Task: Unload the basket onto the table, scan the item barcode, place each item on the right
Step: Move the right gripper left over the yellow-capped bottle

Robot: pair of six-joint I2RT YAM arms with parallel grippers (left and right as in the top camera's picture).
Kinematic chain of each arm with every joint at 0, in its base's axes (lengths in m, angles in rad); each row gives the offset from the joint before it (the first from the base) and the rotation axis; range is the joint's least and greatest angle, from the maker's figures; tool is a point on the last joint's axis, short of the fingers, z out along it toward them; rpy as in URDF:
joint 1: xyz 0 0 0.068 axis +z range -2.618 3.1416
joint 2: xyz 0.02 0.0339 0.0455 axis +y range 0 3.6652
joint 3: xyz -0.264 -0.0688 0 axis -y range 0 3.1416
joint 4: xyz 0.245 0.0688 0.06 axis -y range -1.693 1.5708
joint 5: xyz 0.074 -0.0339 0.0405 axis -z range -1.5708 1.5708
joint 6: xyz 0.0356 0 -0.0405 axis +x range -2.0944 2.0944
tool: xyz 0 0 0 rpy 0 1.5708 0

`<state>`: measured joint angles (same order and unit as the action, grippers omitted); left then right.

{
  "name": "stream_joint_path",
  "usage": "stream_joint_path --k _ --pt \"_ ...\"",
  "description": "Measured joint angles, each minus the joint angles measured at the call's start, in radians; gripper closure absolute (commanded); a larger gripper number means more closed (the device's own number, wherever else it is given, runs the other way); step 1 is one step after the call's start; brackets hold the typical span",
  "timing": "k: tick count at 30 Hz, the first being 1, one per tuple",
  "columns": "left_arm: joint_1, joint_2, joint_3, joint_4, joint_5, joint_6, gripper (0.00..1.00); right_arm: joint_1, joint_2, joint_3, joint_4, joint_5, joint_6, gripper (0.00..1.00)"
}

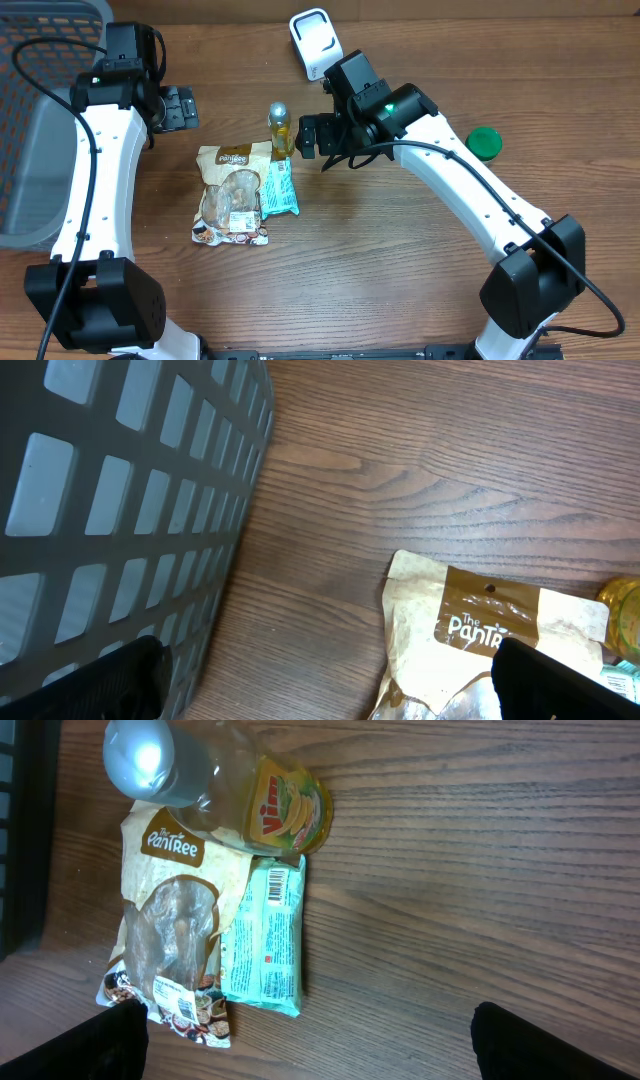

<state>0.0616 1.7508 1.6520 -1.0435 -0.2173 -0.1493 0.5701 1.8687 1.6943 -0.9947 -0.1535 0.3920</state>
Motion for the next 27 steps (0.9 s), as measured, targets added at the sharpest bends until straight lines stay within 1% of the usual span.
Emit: stream_joint_path --k 21,27 --pt "0.000 0.000 0.000 0.000 0.000 0.000 0.00 0.000 0.000 0.000 0.000 0.000 0.000 0.00" --pt "0.000 0.000 0.000 0.000 0.000 0.000 0.01 0.000 0.000 0.000 0.074 0.000 0.000 0.00"
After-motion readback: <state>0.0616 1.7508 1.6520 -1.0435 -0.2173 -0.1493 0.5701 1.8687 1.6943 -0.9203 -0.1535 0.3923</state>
